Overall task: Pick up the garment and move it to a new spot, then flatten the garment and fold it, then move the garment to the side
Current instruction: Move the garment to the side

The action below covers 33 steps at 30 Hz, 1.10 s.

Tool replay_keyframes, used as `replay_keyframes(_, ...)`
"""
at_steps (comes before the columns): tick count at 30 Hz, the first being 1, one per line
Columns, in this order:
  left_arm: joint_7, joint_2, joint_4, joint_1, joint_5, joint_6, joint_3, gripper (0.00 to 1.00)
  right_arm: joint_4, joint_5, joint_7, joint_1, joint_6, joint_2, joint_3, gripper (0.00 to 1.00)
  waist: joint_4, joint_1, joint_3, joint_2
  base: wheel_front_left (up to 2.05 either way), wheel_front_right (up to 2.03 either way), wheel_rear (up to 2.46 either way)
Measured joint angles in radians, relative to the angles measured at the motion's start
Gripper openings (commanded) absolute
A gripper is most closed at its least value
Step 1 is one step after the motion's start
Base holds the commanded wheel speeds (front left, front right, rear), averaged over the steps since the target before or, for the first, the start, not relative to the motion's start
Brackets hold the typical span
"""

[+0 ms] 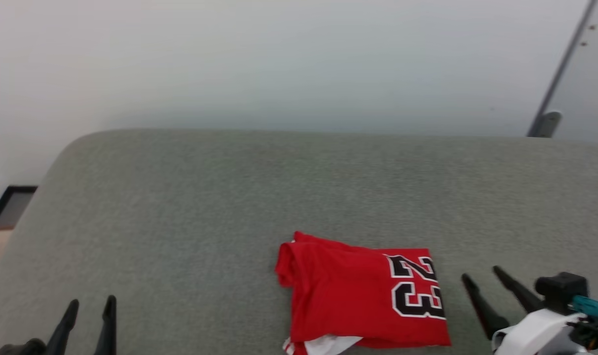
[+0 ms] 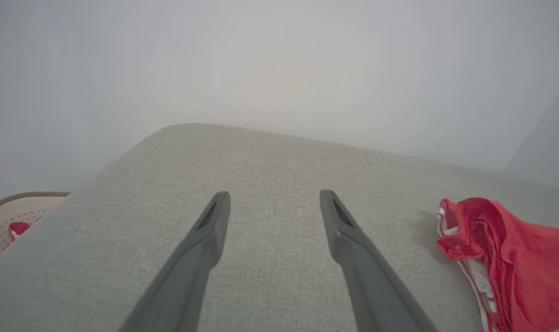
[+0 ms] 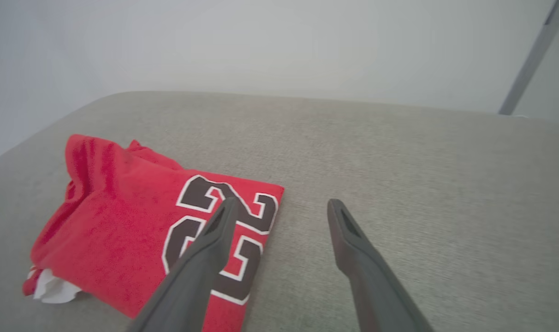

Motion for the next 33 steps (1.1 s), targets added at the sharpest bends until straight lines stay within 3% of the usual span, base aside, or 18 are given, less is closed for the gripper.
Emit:
replay_keyframes(10,0.001,0.001,0.012,-0.035,-0.012,0.0,-0.06,1.0,0.093,0.078,0.205,-0.066,0.0,-0.009,0.086,1.0,0.1,0.0,0.035,0.0,0.0,0.0,0.0)
replay_keyframes(27,0.0,-0.009,0.045,-0.123,-0.03,-0.001,-0.122,1.0,0.225,0.225,0.555,-0.212,0.0,-0.016,0.065,1.0,0.205,0.0,0.146,0.0,0.0,0.0,0.0)
replay_keyframes(28,0.0,-0.01,0.047,-0.124,-0.031,-0.001,-0.123,1.0,0.224,0.225,0.567,-0.219,0.0,-0.019,0.07,0.0,0.21,0.0,0.149,0.0,0.0,0.0,0.0)
replay_keyframes(33,0.0,-0.01,0.051,-0.129,-0.032,-0.001,-0.12,1.0,0.252,0.227,0.574,-0.245,0.002,0.0,0.04,0.0,0.222,0.0,0.158,-0.0001,0.0,0.0,0.0)
